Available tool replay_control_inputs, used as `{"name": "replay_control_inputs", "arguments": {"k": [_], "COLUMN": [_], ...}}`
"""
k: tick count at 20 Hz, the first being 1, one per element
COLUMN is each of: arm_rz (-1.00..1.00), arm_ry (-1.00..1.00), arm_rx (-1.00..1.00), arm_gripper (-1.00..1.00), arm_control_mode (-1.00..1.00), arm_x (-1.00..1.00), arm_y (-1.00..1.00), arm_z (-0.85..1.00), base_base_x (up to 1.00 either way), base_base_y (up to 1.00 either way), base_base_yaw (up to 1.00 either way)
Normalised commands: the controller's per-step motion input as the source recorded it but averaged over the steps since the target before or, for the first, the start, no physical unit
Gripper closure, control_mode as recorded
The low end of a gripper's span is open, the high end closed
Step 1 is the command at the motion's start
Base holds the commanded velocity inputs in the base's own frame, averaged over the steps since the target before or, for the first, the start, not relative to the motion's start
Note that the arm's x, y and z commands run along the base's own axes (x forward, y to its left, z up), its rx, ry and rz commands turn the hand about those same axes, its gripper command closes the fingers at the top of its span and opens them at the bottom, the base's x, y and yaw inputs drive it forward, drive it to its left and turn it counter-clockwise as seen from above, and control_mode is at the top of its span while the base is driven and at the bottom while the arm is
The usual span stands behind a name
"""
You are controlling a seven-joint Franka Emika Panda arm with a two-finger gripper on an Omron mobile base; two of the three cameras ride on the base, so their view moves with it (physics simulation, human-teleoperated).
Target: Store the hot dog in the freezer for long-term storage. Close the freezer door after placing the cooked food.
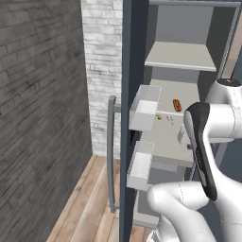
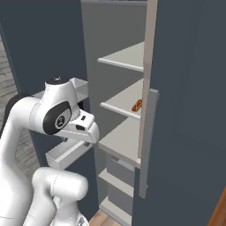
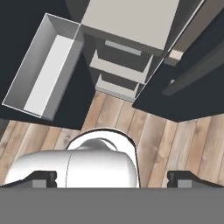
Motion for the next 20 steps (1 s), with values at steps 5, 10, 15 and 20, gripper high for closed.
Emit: {"name": "replay_control_inputs", "arguments": {"k": [5, 10, 15, 20], "arm_rz": [0.01, 0.00, 0.00, 0.00], "arm_ry": [0.08, 0.02, 0.00, 0.00], "arm_rx": [-0.06, -0.01, 0.00, 0.00], "arm_gripper": [-1.00, -1.00, -1.00, -1.00], "arm_control_mode": [-1.00, -1.00, -1.00, -1.00], "arm_x": [-0.13, -0.01, 0.00, -0.05], "arm_y": [0.00, 0.00, 0.00, 0.00], "arm_z": [-0.25, -0.02, 0.00, 0.00], "base_base_x": [0.00, 0.00, 0.00, 0.00], "base_base_y": [0.00, 0.00, 0.00, 0.00], "base_base_yaw": [0.00, 0.00, 0.00, 0.00]}}
